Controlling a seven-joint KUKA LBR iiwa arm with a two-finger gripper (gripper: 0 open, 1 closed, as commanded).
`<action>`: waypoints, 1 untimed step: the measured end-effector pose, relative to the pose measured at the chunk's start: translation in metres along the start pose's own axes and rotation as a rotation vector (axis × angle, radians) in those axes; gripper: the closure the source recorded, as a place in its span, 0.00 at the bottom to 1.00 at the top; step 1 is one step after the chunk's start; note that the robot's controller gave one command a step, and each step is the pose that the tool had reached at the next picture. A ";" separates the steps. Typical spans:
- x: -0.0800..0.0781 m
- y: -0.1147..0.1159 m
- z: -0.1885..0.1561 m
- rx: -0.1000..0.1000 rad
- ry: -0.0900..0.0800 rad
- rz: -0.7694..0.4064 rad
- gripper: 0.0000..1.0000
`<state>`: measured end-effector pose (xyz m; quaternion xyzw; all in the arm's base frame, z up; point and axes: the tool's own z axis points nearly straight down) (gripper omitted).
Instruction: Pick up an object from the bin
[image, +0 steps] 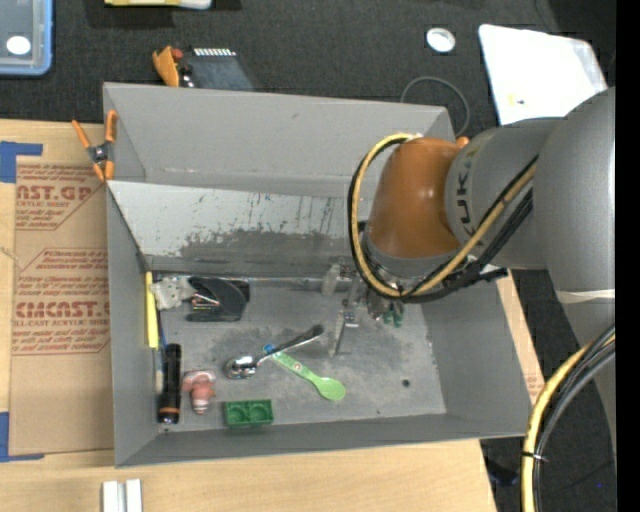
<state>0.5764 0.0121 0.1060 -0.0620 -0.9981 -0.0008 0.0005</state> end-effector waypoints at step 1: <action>0.015 0.054 0.030 0.005 -0.019 -0.184 0.00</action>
Offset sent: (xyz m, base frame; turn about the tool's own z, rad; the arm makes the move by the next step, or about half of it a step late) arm -0.0158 0.0599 -0.0360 -0.0276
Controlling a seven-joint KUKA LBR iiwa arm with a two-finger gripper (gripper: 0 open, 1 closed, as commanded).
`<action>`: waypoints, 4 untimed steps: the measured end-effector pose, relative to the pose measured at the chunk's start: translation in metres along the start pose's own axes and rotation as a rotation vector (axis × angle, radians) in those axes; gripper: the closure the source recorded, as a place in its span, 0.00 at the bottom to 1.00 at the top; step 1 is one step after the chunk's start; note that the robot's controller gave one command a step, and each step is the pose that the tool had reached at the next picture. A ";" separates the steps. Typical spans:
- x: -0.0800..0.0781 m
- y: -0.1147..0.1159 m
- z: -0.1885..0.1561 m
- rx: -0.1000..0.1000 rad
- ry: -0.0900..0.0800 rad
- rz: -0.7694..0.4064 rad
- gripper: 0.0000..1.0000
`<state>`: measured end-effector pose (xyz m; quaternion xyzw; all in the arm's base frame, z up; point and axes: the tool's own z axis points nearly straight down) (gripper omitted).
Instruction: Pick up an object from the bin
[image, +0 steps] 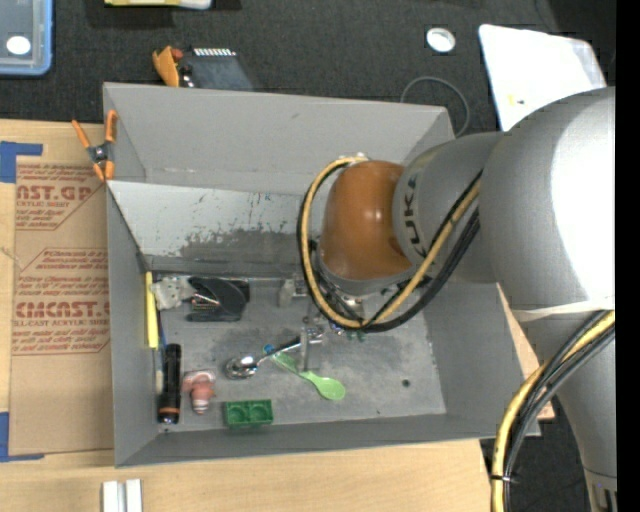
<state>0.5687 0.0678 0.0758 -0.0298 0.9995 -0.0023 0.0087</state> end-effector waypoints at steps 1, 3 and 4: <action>0.000 0.035 0.010 -0.004 -0.003 0.053 1.00; 0.004 0.031 -0.024 -0.002 0.009 0.069 1.00; 0.001 0.030 -0.063 -0.004 0.000 0.069 1.00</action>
Offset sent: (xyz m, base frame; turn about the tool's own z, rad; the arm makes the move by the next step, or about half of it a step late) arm 0.0000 0.0000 0.0000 0.0000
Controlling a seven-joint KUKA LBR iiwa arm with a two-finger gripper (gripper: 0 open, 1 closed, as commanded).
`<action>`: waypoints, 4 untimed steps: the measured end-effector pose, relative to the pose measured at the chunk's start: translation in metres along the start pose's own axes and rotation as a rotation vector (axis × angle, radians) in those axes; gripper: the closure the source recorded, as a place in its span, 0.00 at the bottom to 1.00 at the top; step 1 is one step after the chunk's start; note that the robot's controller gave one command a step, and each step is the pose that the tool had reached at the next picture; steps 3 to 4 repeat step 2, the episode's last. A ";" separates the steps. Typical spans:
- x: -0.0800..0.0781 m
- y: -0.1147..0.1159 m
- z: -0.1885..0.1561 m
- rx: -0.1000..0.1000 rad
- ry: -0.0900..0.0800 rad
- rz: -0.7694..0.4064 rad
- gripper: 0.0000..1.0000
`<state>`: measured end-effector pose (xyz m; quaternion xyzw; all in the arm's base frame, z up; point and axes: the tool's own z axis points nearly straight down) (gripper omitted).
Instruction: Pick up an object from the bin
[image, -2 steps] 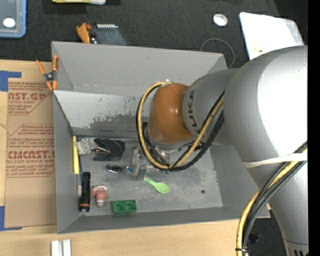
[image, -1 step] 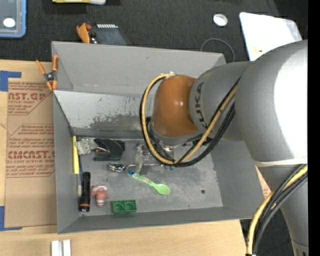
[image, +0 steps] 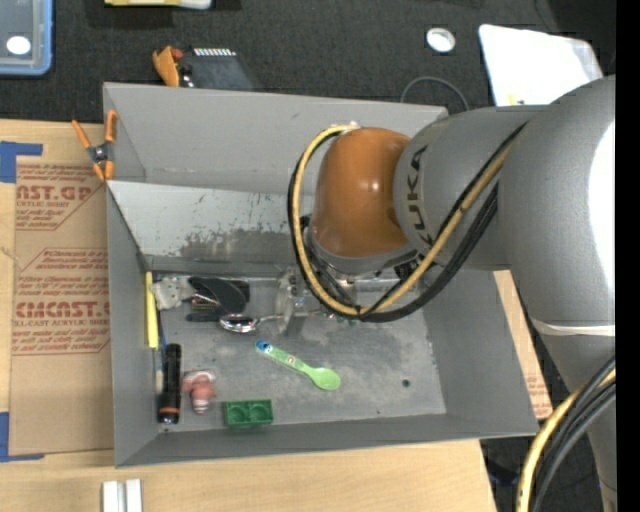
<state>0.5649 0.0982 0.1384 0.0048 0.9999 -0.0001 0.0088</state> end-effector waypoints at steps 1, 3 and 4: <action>-0.001 0.000 -0.012 -0.001 -0.002 -0.001 1.00; -0.001 0.001 -0.018 -0.001 -0.005 -0.001 1.00; -0.001 0.001 -0.018 -0.001 -0.005 -0.001 1.00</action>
Offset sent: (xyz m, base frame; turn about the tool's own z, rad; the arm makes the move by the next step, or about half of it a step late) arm 0.0005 0.0003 0.0197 -0.0006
